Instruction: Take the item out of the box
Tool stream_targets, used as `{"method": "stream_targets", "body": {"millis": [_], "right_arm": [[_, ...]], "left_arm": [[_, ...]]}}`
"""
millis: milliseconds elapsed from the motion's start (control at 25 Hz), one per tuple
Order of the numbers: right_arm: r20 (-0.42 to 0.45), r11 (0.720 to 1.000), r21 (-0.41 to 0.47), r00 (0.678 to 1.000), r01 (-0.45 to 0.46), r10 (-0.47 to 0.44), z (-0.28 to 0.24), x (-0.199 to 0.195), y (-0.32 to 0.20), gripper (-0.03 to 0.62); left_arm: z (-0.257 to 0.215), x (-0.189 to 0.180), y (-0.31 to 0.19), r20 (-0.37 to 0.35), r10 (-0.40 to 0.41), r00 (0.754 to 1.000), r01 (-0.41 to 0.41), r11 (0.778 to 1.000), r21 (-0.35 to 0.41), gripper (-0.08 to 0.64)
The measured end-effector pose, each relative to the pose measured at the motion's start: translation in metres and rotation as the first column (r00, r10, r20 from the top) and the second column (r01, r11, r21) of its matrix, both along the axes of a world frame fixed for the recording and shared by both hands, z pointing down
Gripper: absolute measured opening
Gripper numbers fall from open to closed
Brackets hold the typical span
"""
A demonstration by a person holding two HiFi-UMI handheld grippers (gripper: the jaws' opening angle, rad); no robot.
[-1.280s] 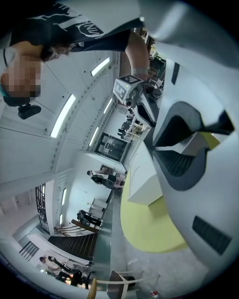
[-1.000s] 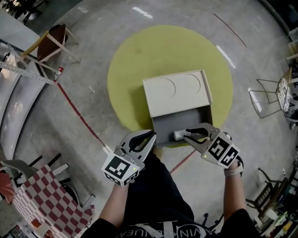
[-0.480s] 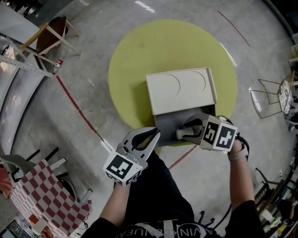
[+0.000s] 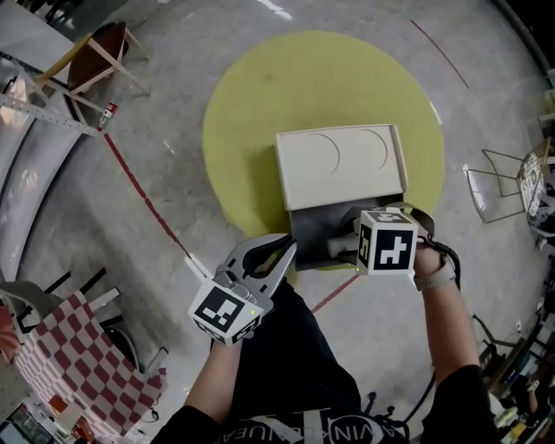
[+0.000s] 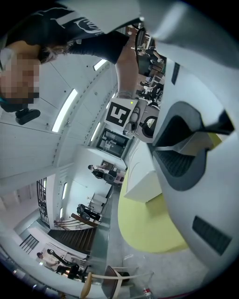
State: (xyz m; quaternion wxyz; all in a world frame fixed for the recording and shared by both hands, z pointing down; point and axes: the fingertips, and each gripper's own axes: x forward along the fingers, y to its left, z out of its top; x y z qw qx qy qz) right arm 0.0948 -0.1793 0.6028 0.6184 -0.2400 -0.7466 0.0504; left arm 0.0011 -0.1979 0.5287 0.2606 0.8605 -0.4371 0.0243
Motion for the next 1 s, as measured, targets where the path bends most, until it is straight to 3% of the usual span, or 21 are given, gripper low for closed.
{"method": "stream_targets", "body": {"millis": [200,560,1000], "right_arm": [[-0.026,0.994,0.065,0.996,0.082,-0.080,0.016,-0.003,0.002,0.161],[0.025,0.997,0.068,0.999,0.041,-0.043,0.016,-0.007,0.002,0.161],[0.164,0.983,0.120,0.979,-0.142,0.121,0.000,-0.008,-0.007,0.161]], "left_arm": [[-0.001,-0.002,0.002,-0.004,-0.007,1.000,0.007,1.000,0.000,0.031],[0.004,-0.008,0.004,-0.022,-0.011,1.000,0.011,1.000,-0.016,0.031],[0.001,-0.001,0.002,-0.019,0.023,1.000,-0.023,1.000,-0.005,0.031]]}}
